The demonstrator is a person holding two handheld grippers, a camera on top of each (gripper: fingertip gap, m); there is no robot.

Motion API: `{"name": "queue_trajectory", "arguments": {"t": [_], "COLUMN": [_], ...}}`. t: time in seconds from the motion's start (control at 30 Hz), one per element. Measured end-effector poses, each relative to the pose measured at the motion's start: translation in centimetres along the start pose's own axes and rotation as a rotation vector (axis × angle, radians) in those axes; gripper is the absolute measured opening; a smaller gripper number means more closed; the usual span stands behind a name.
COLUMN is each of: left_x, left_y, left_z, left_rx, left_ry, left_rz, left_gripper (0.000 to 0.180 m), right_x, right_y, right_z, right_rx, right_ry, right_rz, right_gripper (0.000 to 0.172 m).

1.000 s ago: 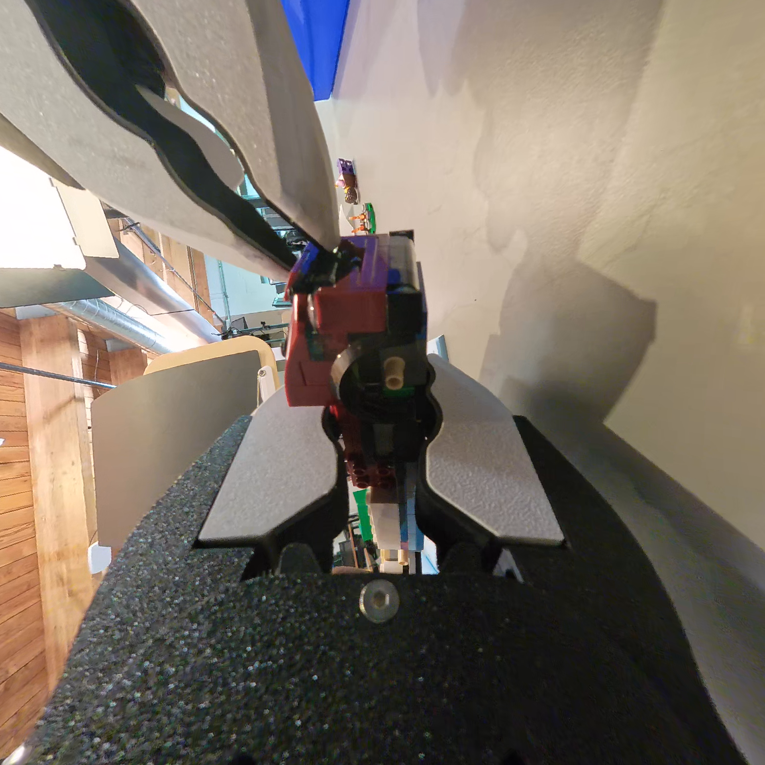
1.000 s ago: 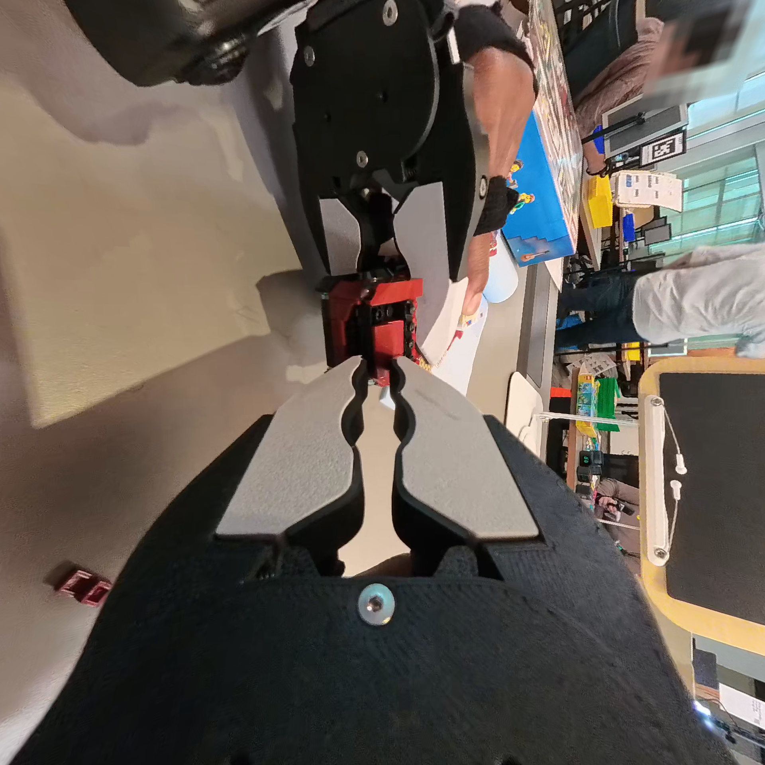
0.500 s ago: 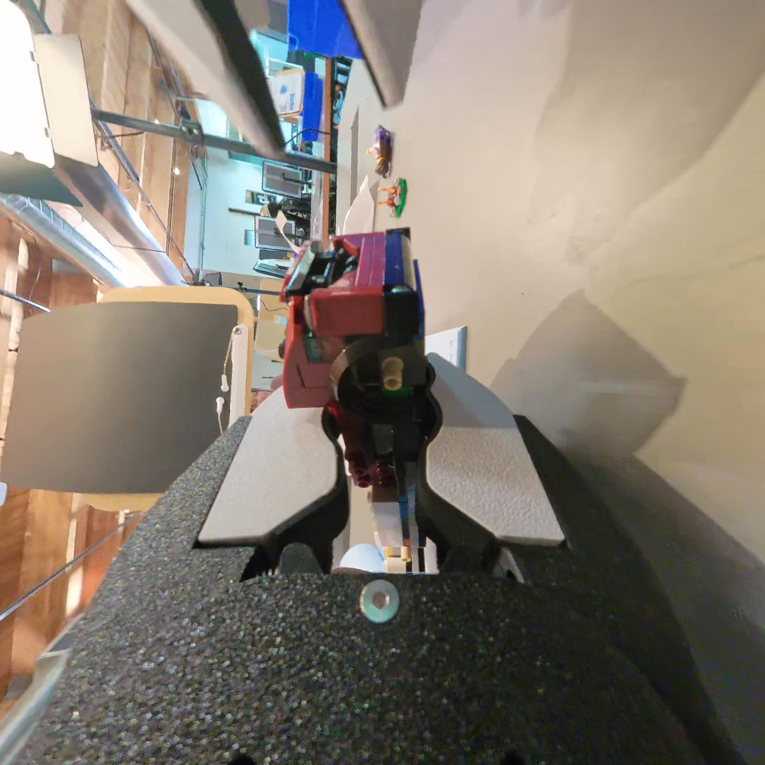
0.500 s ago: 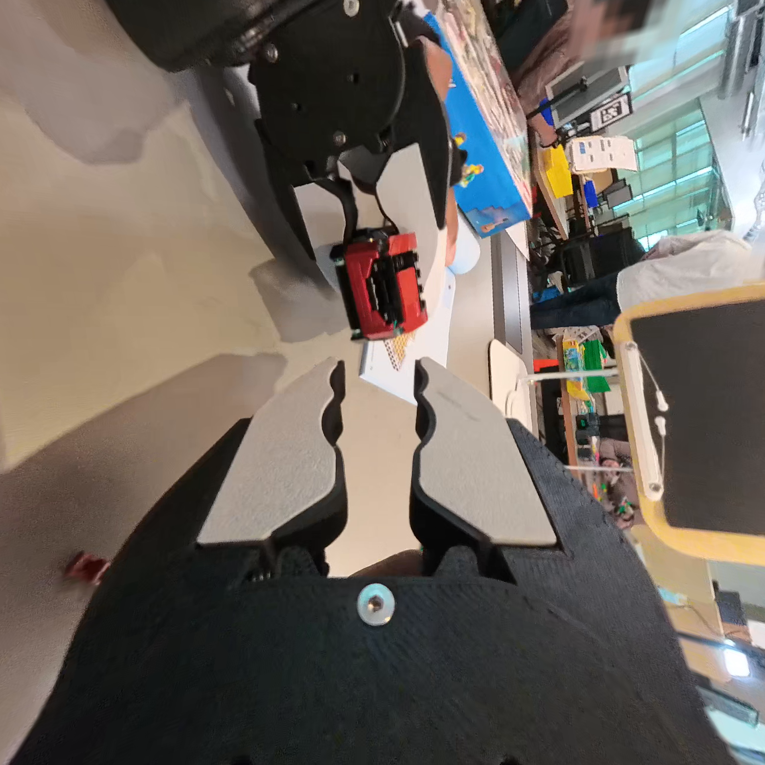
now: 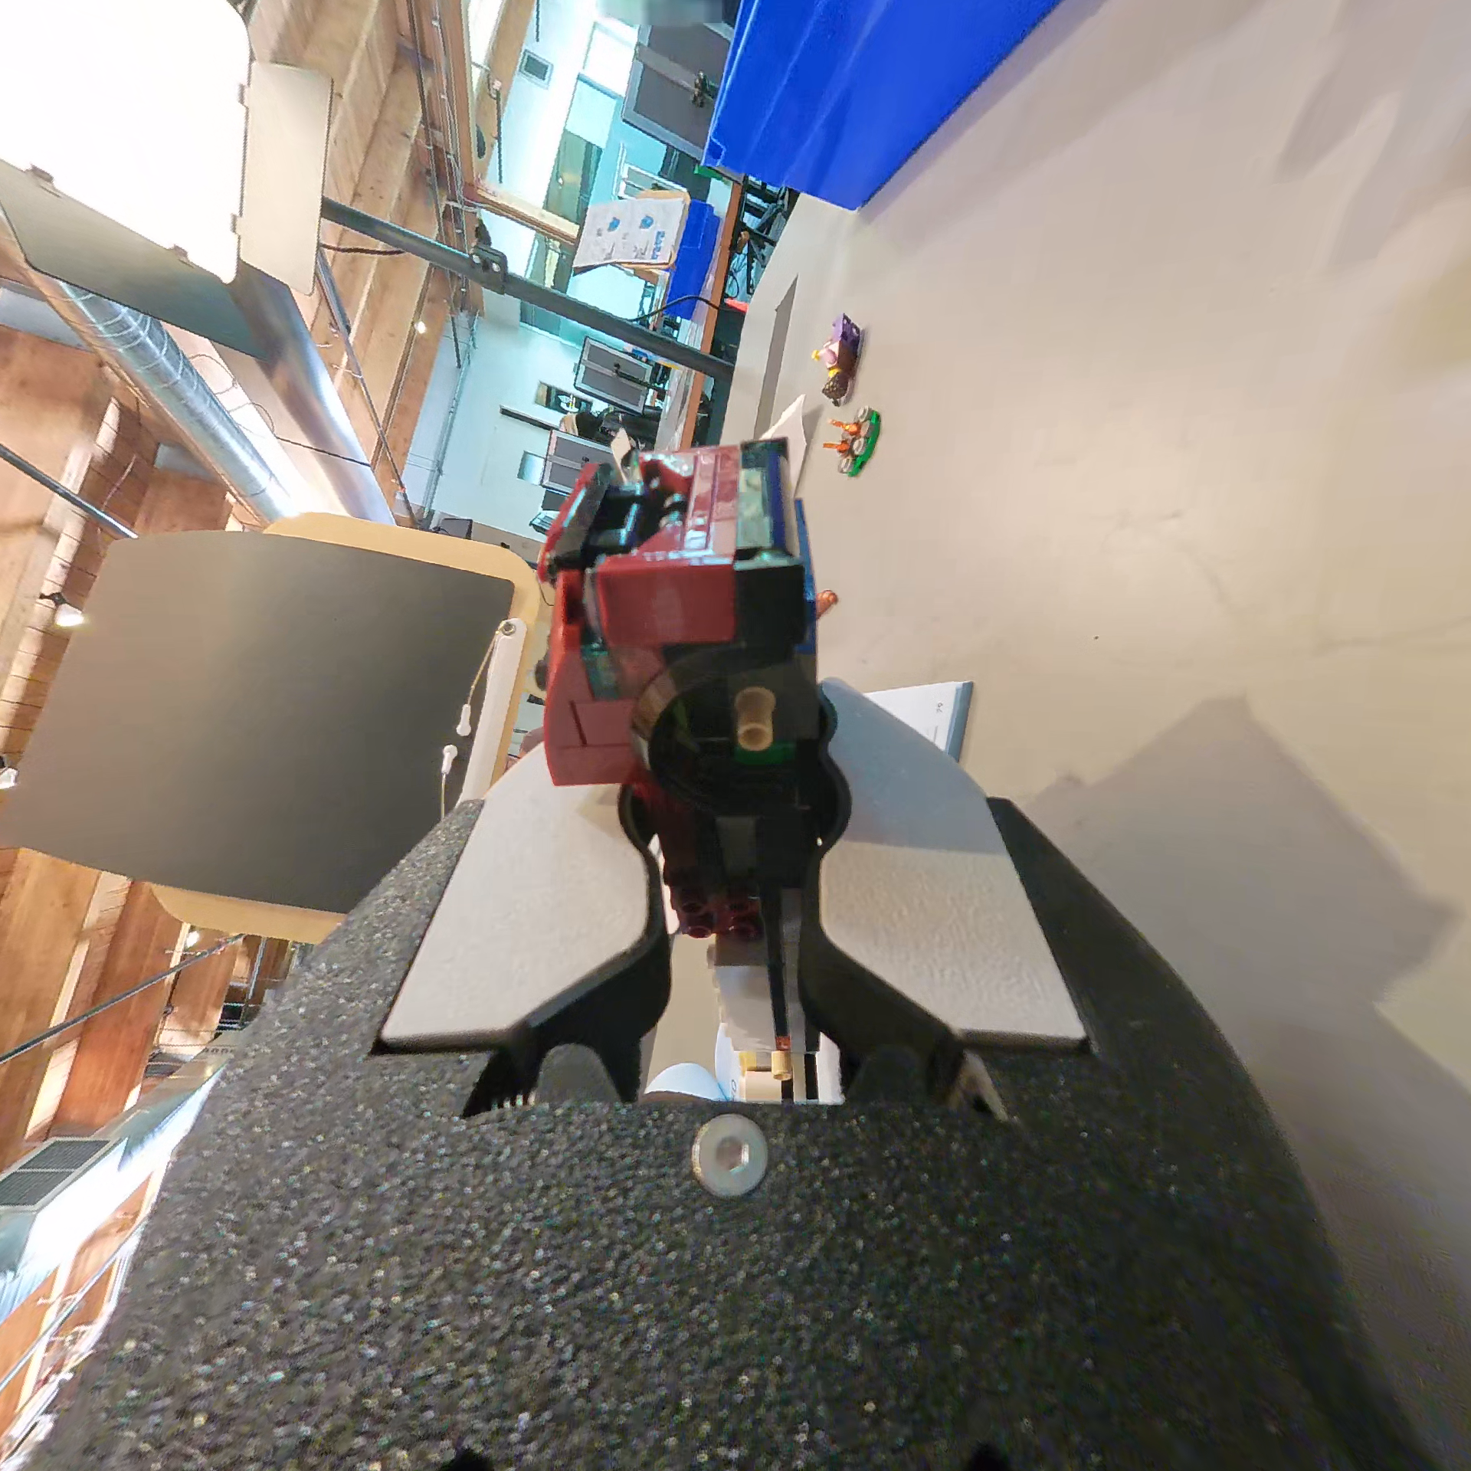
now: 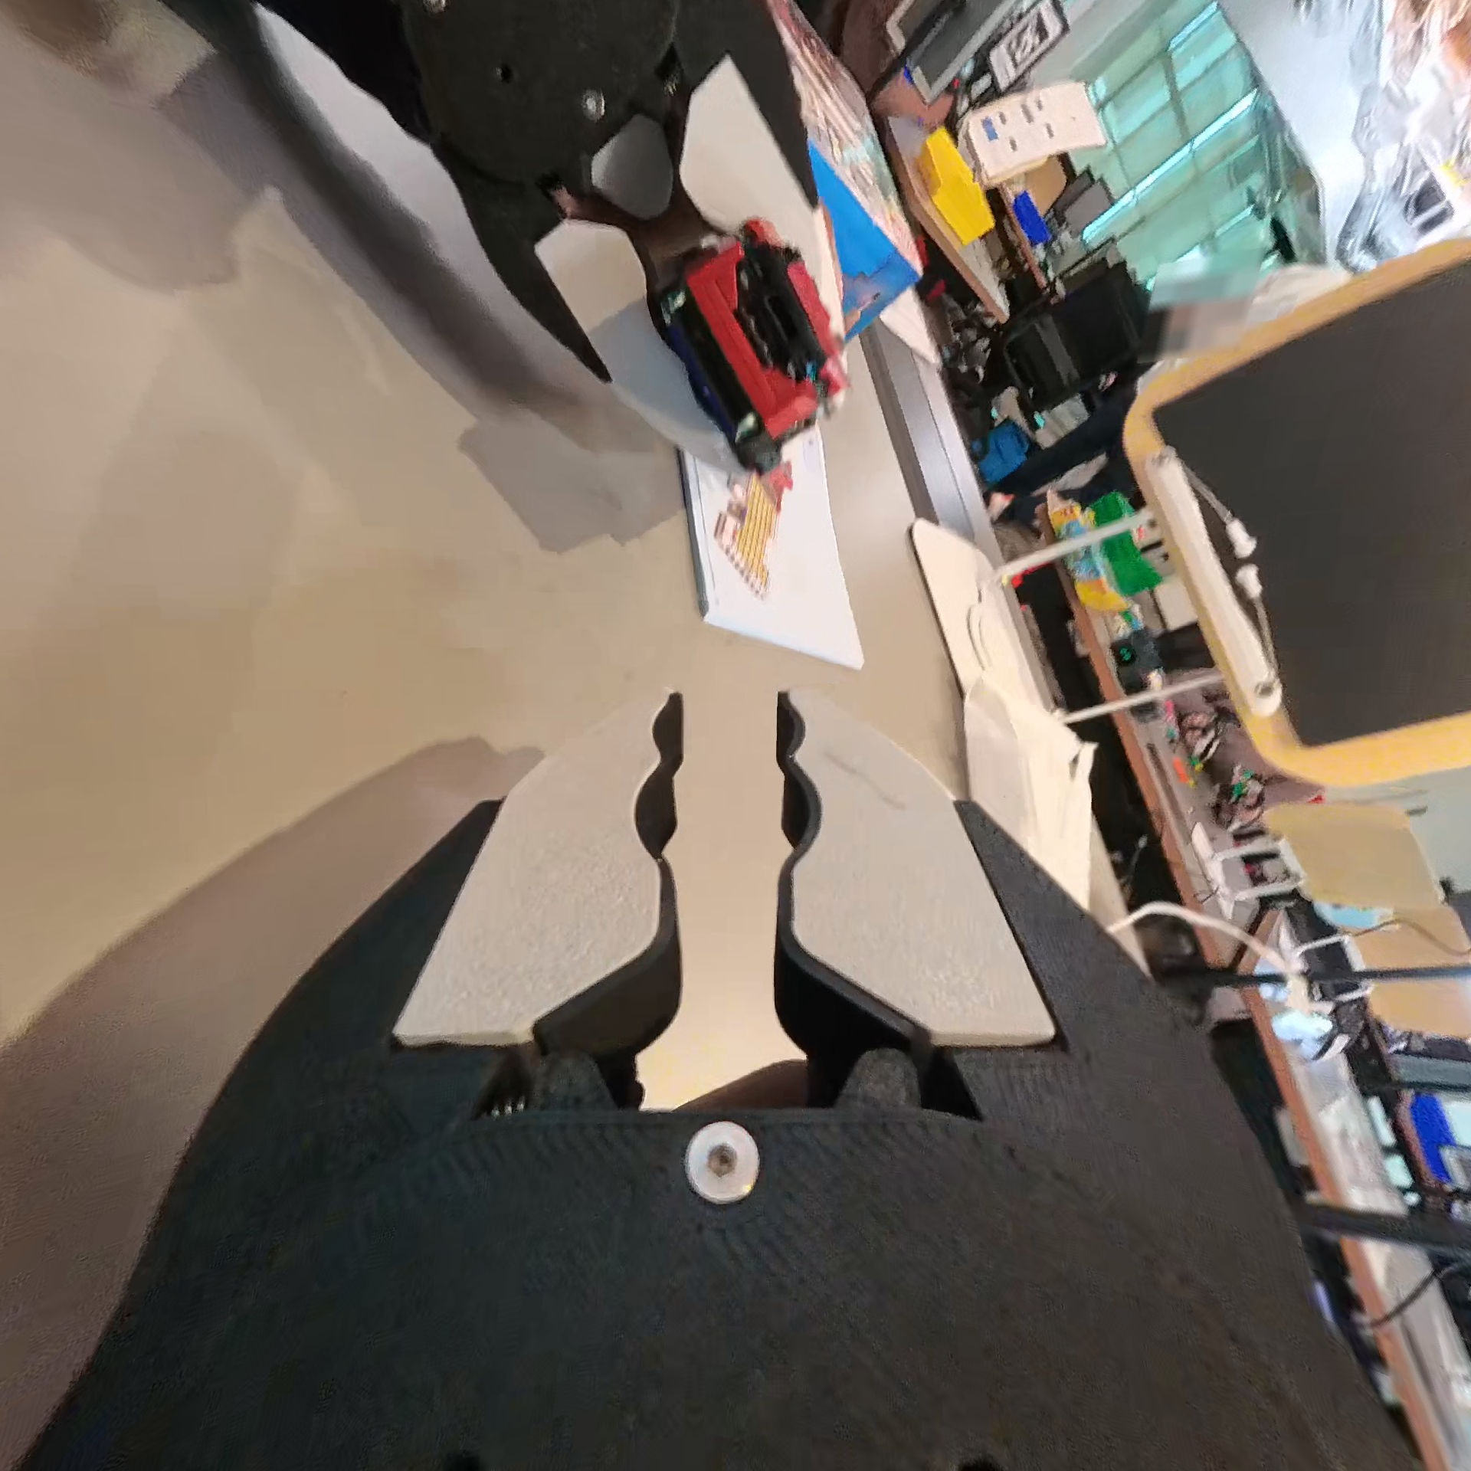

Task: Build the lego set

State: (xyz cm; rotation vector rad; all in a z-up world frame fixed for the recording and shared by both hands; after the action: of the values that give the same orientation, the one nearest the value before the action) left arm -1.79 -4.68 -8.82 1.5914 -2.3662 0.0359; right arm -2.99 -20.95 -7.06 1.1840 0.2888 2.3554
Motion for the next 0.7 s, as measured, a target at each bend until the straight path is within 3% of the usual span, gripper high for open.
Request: {"name": "queue_trajectory", "arguments": {"t": [0.03, 0.23, 0.37, 0.57, 0.7], "left_x": [0.0, 0.2, 0.7, 1.6, 1.6], "left_y": [0.0, 0.0, 0.1, -0.2, -0.3], "left_z": [0.0, 0.2, 0.9, 1.6, 1.9], "left_rx": [0.002, -0.010, -0.038, -0.071, -0.087], "left_ry": [0.003, -0.003, -0.050, -0.075, -0.091], "left_rz": [0.001, 0.003, 0.013, 0.029, 0.022], "left_gripper": [0.035, 0.035, 0.035, 0.035, 0.035], "right_x": [-0.6, -4.0, -4.0, 2.6, 6.5], "right_y": [0.5, 3.0, 2.9, -0.8, -2.7], "right_z": [-0.2, -3.2, -4.3, -1.2, -0.8], "right_rx": [0.007, 0.088, 0.089, -0.183, -0.162], "right_ry": [-0.021, -0.128, -0.143, 0.113, 0.222], "right_rz": [-0.026, -0.187, -0.183, 0.024, 0.123], "right_gripper": [0.022, 0.021, 0.022, 0.020, 0.012]}}
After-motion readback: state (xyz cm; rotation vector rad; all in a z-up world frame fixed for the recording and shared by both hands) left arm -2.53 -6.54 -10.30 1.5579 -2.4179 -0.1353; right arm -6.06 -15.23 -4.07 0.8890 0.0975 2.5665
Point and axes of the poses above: each gripper's, where its closed fingertips meet, y back along the fingers, x out of its top, z = x × y across the jaws, the point moved 4 cm from there along y, back along the fingers, and after that the axes turned 6 degrees about -y, right-handed, at the moved point
